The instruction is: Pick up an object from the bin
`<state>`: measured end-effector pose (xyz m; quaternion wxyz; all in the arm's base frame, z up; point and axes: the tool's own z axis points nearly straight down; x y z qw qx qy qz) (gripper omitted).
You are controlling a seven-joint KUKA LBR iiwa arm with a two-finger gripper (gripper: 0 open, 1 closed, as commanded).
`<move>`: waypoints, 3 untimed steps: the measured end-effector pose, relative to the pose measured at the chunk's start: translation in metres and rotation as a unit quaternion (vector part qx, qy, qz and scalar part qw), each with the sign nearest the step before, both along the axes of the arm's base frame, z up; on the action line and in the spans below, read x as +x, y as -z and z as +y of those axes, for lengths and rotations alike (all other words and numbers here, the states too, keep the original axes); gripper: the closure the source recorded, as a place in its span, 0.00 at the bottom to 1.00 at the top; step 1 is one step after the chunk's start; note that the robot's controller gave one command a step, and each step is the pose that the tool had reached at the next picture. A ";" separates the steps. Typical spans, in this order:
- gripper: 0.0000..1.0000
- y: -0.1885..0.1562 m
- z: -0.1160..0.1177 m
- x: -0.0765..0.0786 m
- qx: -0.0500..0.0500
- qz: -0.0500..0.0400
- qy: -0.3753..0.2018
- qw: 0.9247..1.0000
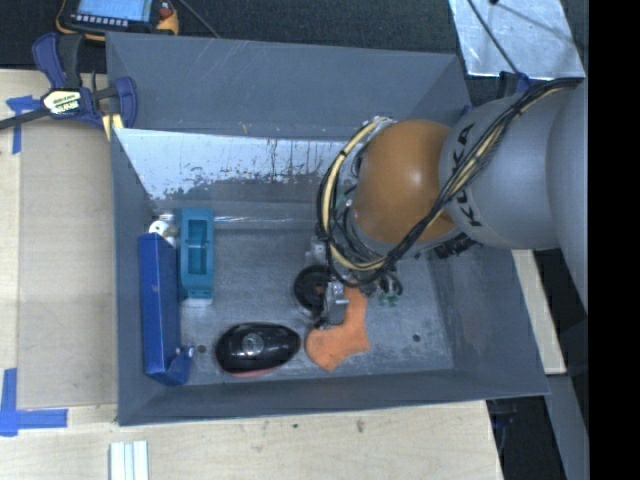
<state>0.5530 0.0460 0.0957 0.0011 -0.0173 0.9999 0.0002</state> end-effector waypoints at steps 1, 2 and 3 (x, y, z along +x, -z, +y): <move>1.00 -0.065 -0.012 -0.010 0.000 0.000 0.003 1.000; 1.00 -0.065 -0.012 -0.010 0.000 0.000 0.003 1.000; 1.00 -0.111 -0.022 -0.012 0.000 0.003 -0.002 1.000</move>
Offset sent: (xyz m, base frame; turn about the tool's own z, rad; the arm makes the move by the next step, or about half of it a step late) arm 0.0000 0.0000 0.0000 0.0000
